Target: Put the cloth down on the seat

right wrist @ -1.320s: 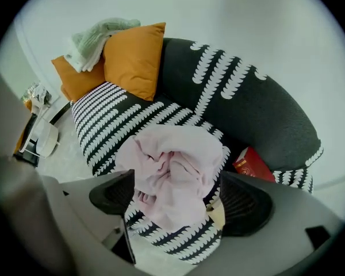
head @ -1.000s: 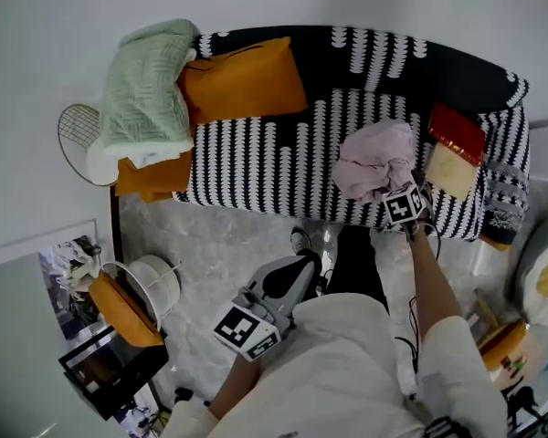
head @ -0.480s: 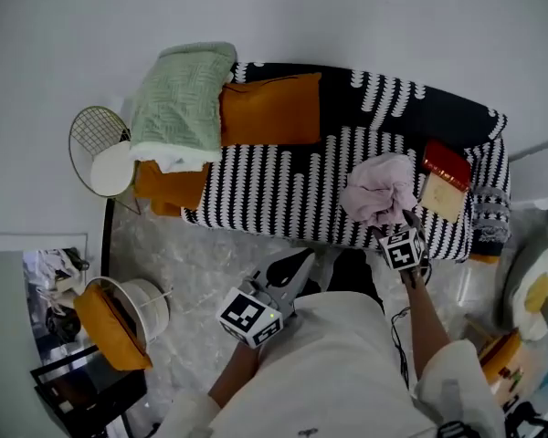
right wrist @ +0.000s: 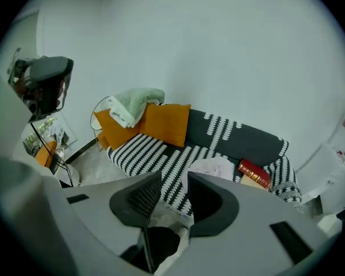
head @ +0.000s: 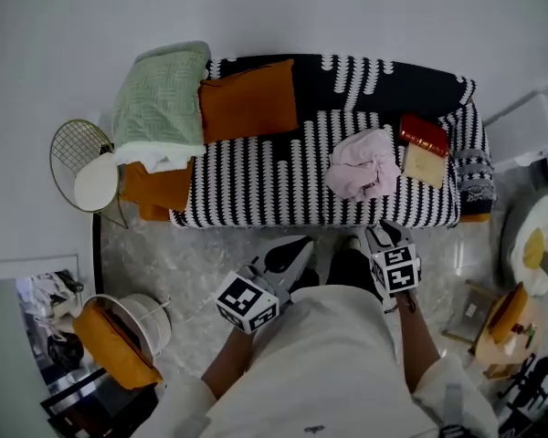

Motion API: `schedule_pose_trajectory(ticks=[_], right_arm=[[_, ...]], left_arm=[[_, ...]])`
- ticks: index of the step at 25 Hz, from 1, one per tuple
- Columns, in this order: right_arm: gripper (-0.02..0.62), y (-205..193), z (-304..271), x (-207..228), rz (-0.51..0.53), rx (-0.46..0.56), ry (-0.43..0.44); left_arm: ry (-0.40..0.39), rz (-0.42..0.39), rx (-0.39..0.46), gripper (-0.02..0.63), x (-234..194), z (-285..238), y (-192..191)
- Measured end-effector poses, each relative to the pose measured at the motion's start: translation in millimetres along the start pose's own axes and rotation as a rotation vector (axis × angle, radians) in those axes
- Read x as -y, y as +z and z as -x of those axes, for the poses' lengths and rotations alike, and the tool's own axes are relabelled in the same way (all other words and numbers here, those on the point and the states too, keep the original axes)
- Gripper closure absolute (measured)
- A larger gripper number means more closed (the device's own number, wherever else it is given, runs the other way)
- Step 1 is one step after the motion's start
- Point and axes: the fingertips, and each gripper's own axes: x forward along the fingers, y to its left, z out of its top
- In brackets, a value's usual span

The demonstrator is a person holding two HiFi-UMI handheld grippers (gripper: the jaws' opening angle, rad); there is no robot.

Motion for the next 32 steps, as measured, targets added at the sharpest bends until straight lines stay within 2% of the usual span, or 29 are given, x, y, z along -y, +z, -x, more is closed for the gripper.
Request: schedule_pose_trajectory(ticks=[5, 9, 18, 22, 27, 32], right_arm=[[0.514, -11.1, 31.8, -12.5, -0.001, 0.027, 0.003], [0.554, -21.2, 52.7, -15.2, -0.027, 0.047, 0.055], [0.581, -65.8, 103.7, -2.4, -0.041, 0.092, 0.177], [0.586, -77.6, 141.9, 1.8, -0.107, 0.188, 0.276], [0.586, -78.2, 204.7, 6.8, -0.204, 0.376, 0.413], [0.586, -74.5, 260.2, 19.3, -0.235, 0.53, 0.467]], left_arm=[[-0.023, -0.011, -0.01, 0.595, 22.0, 0.8, -5.7], [-0.039, -0.024, -0.025, 0.595, 46.3, -10.3, -13.1], [-0.003, -0.03, -0.045, 0.595, 121.8, -35.9, -40.0], [0.009, -0.014, -0.067, 0.595, 166.8, -45.2, -61.7], [0.017, -0.009, -0.084, 0.594, 214.0, -58.6, -78.9], [0.013, -0.014, -0.08, 0.594, 249.5, -74.0, -89.6]])
